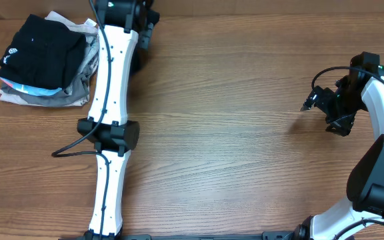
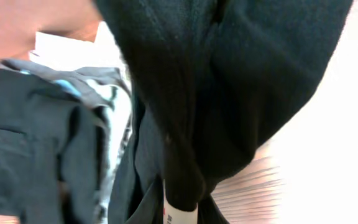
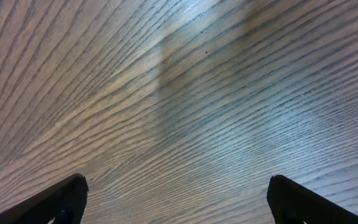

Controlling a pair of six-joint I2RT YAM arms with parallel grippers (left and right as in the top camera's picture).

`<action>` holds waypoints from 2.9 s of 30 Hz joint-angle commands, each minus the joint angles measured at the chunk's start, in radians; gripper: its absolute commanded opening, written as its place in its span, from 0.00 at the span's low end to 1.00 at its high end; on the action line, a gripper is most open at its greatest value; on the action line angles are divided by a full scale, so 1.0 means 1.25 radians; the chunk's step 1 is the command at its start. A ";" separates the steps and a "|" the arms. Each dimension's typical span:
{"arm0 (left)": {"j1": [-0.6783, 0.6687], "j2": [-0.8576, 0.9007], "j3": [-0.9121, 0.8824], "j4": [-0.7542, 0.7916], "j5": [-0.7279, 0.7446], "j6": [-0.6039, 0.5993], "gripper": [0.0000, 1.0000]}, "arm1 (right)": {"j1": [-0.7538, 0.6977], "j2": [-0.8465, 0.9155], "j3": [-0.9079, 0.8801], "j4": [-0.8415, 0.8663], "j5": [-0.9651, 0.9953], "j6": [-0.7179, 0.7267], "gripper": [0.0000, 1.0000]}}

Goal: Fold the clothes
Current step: 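Lower the shirt onto the clothes stack at back left with the left gripper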

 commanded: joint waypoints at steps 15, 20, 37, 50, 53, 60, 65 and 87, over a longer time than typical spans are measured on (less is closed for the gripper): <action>0.230 -0.200 0.018 0.271 -0.045 0.348 0.04 | 0.003 -0.019 -0.004 -0.023 -0.035 0.000 0.96; 0.317 -0.200 -0.036 0.286 0.053 0.420 0.04 | 0.003 -0.019 -0.004 -0.042 -0.036 0.004 0.96; 0.465 -0.200 -0.256 0.417 0.085 0.319 0.04 | 0.005 -0.019 -0.004 -0.065 -0.036 0.040 0.96; 0.460 -0.200 -0.352 0.499 0.084 0.280 0.04 | 0.005 -0.019 -0.004 -0.090 -0.029 0.037 0.97; 0.460 -0.200 -0.351 0.520 0.083 0.280 0.04 | 0.005 -0.019 -0.004 -0.090 -0.029 0.037 0.97; 0.460 -0.200 -0.351 0.555 0.083 0.280 0.04 | 0.005 -0.019 -0.004 -0.089 -0.029 0.037 0.97; 0.460 -0.200 -0.378 0.544 0.084 0.264 0.04 | 0.005 -0.019 -0.004 -0.090 -0.030 0.037 0.97; 0.358 -0.200 -0.562 0.357 0.513 0.104 0.86 | 0.005 -0.019 -0.004 -0.083 -0.063 0.046 0.97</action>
